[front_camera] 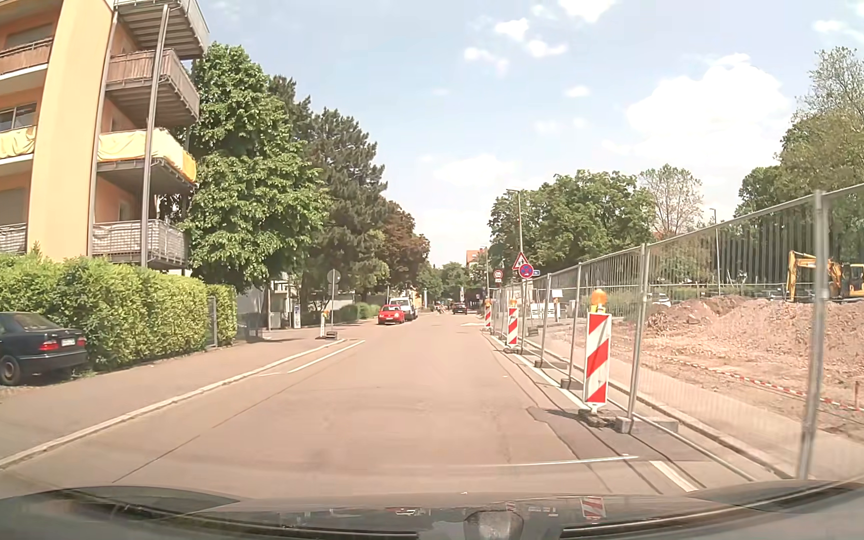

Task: Follow the waypoints while adhering to traffic rules and regulations

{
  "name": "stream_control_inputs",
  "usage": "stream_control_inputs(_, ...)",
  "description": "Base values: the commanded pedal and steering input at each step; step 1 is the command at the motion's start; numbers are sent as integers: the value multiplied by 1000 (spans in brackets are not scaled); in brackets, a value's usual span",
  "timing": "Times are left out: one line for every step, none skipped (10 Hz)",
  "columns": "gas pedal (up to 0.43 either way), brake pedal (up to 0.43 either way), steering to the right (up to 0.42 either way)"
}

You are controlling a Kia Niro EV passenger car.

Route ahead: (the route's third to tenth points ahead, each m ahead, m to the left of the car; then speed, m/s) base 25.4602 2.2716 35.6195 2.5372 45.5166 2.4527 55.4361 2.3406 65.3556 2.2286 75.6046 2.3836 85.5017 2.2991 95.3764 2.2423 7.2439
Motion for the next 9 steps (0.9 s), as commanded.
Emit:
stream_control_inputs(39,0,0)
stream_control_inputs(39,0,0)
stream_control_inputs(39,0,0)
stream_control_inputs(39,0,0)
stream_control_inputs(39,0,0)
stream_control_inputs(39,0,0)
stream_control_inputs(39,0,2)
stream_control_inputs(39,0,2)
stream_control_inputs(39,0,1)
